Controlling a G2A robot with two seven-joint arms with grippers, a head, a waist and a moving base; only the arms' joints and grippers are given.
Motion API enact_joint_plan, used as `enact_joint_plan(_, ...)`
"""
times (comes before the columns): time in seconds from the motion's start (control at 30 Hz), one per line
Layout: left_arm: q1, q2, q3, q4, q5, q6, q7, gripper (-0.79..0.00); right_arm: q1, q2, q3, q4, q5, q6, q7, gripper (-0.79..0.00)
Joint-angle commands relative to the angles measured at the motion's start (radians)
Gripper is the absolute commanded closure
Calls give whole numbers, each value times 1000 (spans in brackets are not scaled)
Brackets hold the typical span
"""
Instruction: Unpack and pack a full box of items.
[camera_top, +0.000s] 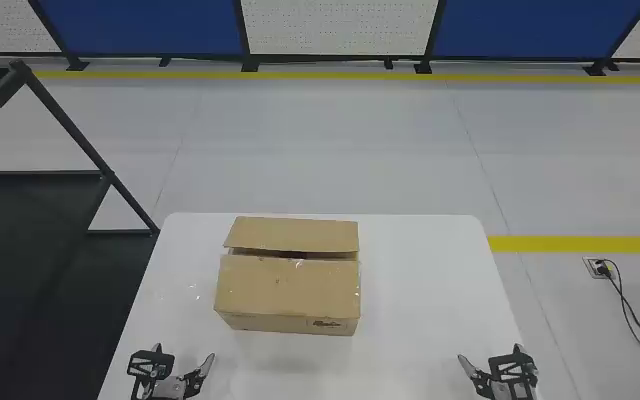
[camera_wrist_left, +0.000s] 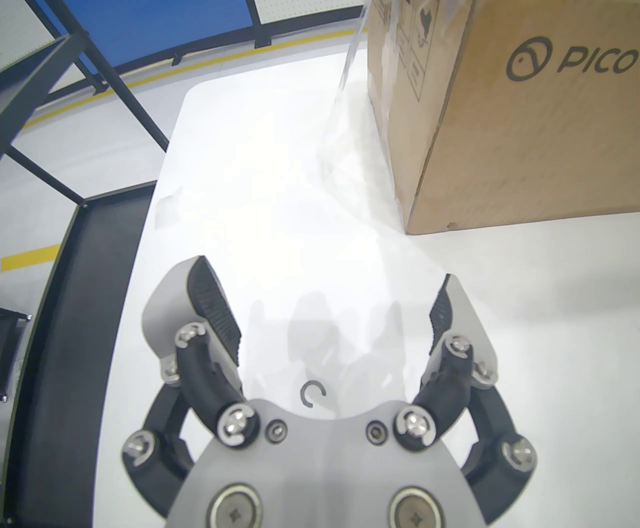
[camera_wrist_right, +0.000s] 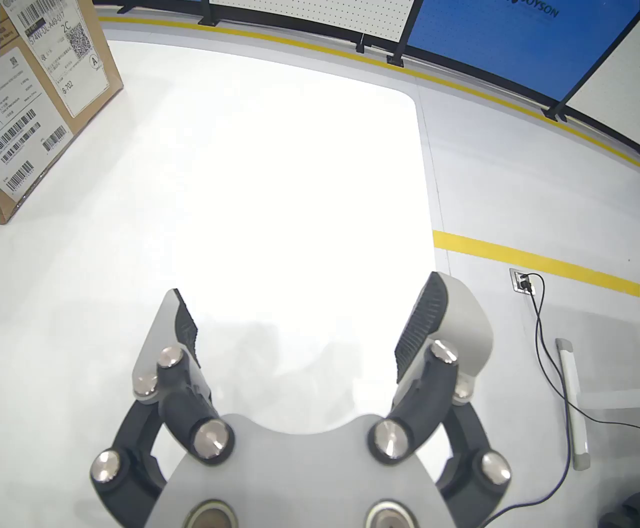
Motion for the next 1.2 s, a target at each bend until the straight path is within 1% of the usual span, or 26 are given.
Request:
enact_joint_plan(0.0,0,0,0,0,0,0,0,-785,0,0,0,0,0,0,0,-785)
enact_joint_plan(0.23,-1,0,1,-2,-2,-6,3,-785,1,0,-1,-2,0,-2,-2,-785)
enact_joint_plan(0.3,0,1,-16,2,-20,-38,28,-785,0,0,-2,-14,-1,-18,-7,-785)
enact_joint_plan(0.5,-13,2,-59,-18,-78,-81,43,-785,-12,-1,5,-106,13,-59,30,-785)
enact_joint_plan(0.57,-19,3,-70,-24,-81,-106,55,-785,-14,-1,8,-146,35,-79,61,-785)
enact_joint_plan(0.7,-32,4,-93,-46,-92,-138,71,-785,-11,1,28,-244,174,-167,165,-785)
enact_joint_plan(0.77,-26,7,-104,-75,-108,-197,68,-785,-3,1,42,-291,228,-173,224,-785)
enact_joint_plan(0.8,-26,7,-104,-75,-108,-197,68,-785,-2,2,44,-307,237,-178,243,-785)
enact_joint_plan(1.17,-26,7,-104,-75,-108,-197,68,-785,-2,2,44,-307,237,-178,243,-785)
